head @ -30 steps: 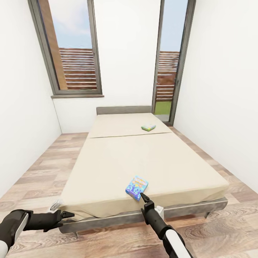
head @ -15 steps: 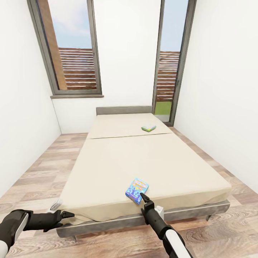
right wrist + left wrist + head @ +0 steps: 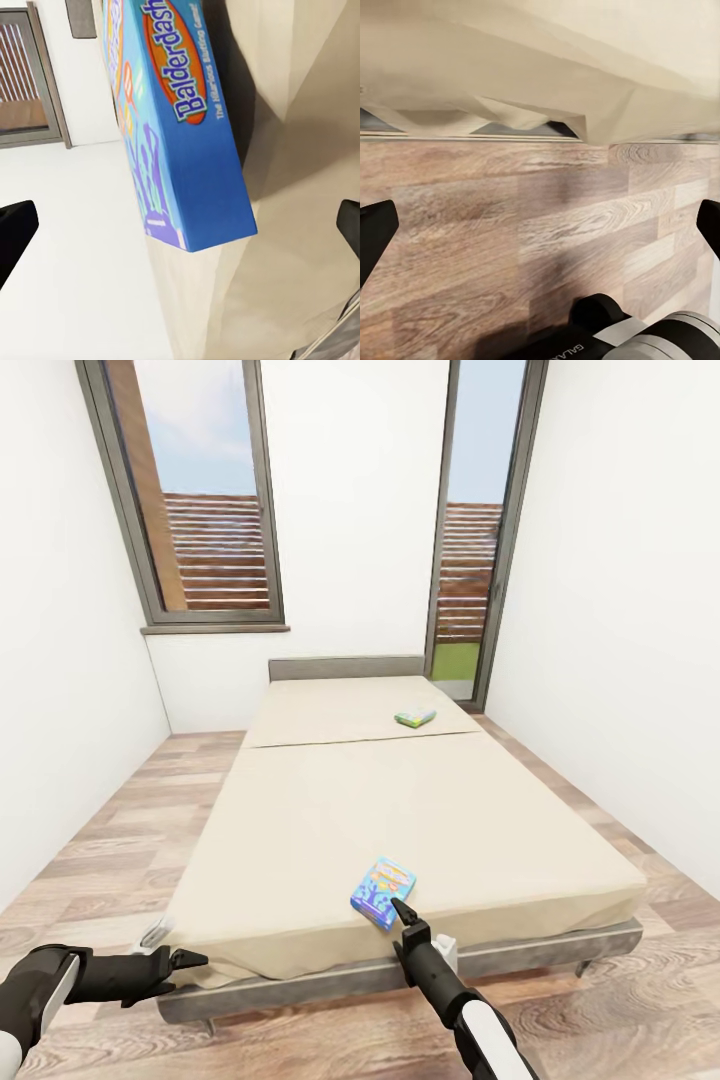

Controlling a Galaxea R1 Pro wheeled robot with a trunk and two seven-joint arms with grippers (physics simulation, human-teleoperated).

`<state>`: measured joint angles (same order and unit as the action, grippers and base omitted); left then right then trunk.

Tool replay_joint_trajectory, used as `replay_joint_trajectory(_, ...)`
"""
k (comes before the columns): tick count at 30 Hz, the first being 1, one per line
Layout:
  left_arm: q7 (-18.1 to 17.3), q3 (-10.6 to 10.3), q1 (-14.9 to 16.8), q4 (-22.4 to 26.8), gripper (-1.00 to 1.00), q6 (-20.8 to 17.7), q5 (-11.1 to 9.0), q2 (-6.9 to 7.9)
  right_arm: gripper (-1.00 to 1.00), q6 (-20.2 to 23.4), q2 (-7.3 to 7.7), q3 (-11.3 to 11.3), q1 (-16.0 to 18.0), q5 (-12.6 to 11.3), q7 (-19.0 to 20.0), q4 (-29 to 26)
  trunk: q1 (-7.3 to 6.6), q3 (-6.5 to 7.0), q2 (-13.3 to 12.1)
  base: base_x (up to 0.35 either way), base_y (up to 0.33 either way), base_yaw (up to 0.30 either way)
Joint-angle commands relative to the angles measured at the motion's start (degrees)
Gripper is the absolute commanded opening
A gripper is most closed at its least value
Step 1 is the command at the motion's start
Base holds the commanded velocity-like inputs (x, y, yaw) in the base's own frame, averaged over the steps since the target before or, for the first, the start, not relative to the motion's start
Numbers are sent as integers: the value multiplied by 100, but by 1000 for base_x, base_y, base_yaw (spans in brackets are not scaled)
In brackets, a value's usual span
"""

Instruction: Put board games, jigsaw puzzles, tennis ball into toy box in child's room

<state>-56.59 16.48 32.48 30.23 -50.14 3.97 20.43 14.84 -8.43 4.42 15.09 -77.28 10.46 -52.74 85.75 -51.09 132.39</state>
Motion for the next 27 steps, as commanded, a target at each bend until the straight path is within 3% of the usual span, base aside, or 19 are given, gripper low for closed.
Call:
replay_joint_trajectory(1,-38,30,4,2,100,-40,43,-4,100,19,0,-3,2,-41,8,0,-1,-6,2,68,55,0)
replay_joint_trajectory(27,-46,29,4,0,100,-40,43,-23,100,19,0,-3,2,-41,8,0,-1,-6,2,15,13,0)
